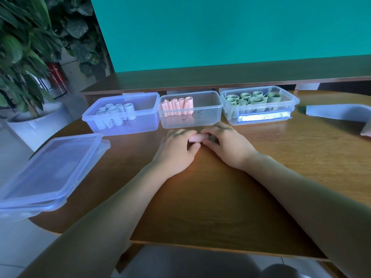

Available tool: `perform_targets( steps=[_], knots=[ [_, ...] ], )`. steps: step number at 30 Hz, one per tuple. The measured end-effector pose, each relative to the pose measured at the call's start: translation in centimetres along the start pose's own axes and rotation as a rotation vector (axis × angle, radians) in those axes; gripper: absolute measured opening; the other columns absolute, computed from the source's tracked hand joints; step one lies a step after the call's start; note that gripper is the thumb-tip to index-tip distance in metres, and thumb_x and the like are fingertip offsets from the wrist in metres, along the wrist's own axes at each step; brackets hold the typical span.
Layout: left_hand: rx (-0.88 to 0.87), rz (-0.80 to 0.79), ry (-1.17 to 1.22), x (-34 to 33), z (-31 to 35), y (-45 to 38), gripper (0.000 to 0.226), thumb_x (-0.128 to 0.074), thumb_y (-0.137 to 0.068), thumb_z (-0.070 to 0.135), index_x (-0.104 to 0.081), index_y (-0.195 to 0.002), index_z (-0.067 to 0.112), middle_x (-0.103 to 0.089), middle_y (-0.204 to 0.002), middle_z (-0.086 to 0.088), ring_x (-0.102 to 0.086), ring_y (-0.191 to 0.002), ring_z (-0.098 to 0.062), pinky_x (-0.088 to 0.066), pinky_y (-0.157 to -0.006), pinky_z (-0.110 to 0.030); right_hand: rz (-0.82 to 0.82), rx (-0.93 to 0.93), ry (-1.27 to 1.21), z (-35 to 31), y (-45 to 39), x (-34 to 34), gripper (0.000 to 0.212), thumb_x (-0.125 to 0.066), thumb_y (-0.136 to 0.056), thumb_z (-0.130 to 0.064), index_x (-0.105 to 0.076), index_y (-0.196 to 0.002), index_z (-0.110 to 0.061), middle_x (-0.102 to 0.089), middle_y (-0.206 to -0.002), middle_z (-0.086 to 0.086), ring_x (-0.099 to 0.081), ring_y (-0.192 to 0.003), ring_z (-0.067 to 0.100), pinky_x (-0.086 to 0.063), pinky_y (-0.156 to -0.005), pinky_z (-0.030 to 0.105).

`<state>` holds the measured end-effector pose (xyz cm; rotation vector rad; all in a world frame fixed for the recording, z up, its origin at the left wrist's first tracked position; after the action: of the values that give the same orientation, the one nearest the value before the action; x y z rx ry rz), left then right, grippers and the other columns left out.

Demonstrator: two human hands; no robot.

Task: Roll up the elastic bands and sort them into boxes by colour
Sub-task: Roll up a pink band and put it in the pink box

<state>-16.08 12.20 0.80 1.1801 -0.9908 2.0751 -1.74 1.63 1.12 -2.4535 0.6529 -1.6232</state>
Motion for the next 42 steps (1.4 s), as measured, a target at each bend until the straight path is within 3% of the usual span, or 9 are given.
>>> perform_targets(
  steps=[7, 17, 20, 23, 28, 31, 35, 39, 42],
  knots=[
    [0.016, -0.083, 0.055, -0.3, -0.8, -1.8, 0.033, -0.052, -0.100, 0.039, -0.058, -0.131, 0.032, -0.052, -0.127, 0.004, -0.049, -0.119, -0.020, -0.045, -0.100, -0.042, -0.062, -0.042, 0.027, 1.0, -1.3, -0.5, 0.034, -0.040, -0.106, -0.046, -0.059, -0.132, -0.034, -0.050, -0.123, -0.004, -0.048, -0.121, 0.019, -0.048, -0.098, 0.049],
    [-0.036, -0.006, 0.156, -0.1, -1.3, -2.9, 0.025, -0.057, -0.100, 0.028, -0.064, -0.125, 0.027, -0.065, -0.124, 0.007, -0.057, -0.107, -0.010, -0.047, -0.090, -0.026, -0.092, -0.018, 0.041, 1.6, -2.2, -0.7, 0.039, -0.040, -0.106, -0.045, -0.056, -0.139, -0.031, -0.050, -0.127, -0.004, -0.048, -0.122, 0.020, -0.045, -0.100, 0.044],
    [-0.027, 0.036, 0.190, 0.1, -1.4, -2.9, 0.026, -0.054, -0.102, 0.026, -0.063, -0.126, 0.024, -0.065, -0.125, 0.005, -0.058, -0.110, -0.012, -0.042, -0.086, -0.017, -0.062, 0.052, -0.092, 1.4, -2.1, -0.1, 0.042, -0.059, -0.100, -0.036, -0.053, -0.141, -0.028, -0.053, -0.119, -0.008, -0.055, -0.102, 0.008, -0.046, -0.091, 0.027],
    [-0.006, 0.050, 0.256, 0.4, -1.5, -2.6, 0.030, -0.053, -0.103, 0.026, -0.060, -0.132, 0.024, -0.062, -0.129, 0.006, -0.055, -0.114, -0.009, -0.037, -0.077, -0.003, 0.064, 0.035, -0.282, 1.5, -1.8, 0.4, 0.034, -0.070, -0.094, -0.026, -0.063, -0.128, -0.024, -0.061, -0.104, -0.011, -0.059, -0.089, -0.002, -0.045, -0.081, 0.013],
    [0.020, 0.122, 0.406, 0.6, -1.2, -2.2, 0.033, -0.052, -0.102, 0.033, -0.058, -0.134, 0.027, -0.058, -0.123, 0.018, -0.054, -0.107, 0.000, -0.040, -0.077, 0.004, 0.135, -0.012, -0.700, 0.7, -1.2, 1.3, 0.017, -0.073, -0.092, -0.020, -0.072, -0.108, -0.026, -0.073, -0.097, -0.007, -0.067, -0.089, 0.007, -0.050, -0.083, 0.015],
    [0.049, 0.226, 0.605, 0.9, -1.0, -2.4, 0.028, -0.056, -0.100, 0.036, -0.061, -0.127, 0.028, -0.064, -0.119, 0.016, -0.060, -0.108, -0.005, -0.050, -0.087, -0.011, 0.207, 0.008, -0.821, -0.3, -1.8, 2.5, 0.014, -0.073, -0.091, -0.016, -0.075, -0.097, -0.028, -0.076, -0.092, -0.010, -0.065, -0.080, 0.006, -0.051, -0.079, 0.020],
    [0.075, 0.392, 0.764, 1.5, -0.5, -3.0, 0.025, -0.055, -0.100, 0.037, -0.059, -0.124, 0.030, -0.066, -0.119, 0.011, -0.063, -0.108, -0.005, -0.058, -0.087, -0.028, 0.211, 0.035, -0.785, -0.9, -3.9, 4.7, 0.010, -0.075, -0.090, -0.016, -0.077, -0.098, -0.021, -0.075, -0.087, 0.002, -0.062, -0.075, 0.010, -0.053, -0.072, 0.026],
    [0.132, 0.456, 0.706, 0.7, -1.1, -3.8, 0.043, -0.046, -0.094, 0.060, -0.051, -0.130, 0.037, -0.067, -0.117, 0.003, -0.066, -0.102, -0.015, -0.061, -0.081, -0.030, 0.251, 0.006, -0.502, -0.1, -7.9, 7.3, 0.014, -0.076, -0.091, -0.027, -0.079, -0.100, -0.017, -0.078, -0.091, -0.008, -0.070, -0.082, 0.004, -0.054, -0.079, 0.020],
    [0.182, 0.500, 0.646, 0.3, -1.9, -4.9, 0.037, -0.047, -0.101, 0.051, -0.051, -0.133, 0.033, -0.070, -0.107, 0.002, -0.068, -0.082, -0.010, -0.061, -0.075, -0.036, 0.141, 0.009, -0.155, 0.7, -11.4, 7.8, 0.011, -0.071, -0.093, -0.031, -0.081, -0.091, -0.029, -0.077, -0.089, -0.012, -0.060, -0.068, 0.004, -0.046, -0.064, 0.012]
  ],
)
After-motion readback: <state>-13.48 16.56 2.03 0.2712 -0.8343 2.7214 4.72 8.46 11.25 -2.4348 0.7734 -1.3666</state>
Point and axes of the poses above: each hand's wrist, its own y-axis away from the middle knuckle, its own x-axis out of the back of the hand, z = x × y, the point moved 2 cm from there along -y, towards the middle knuckle
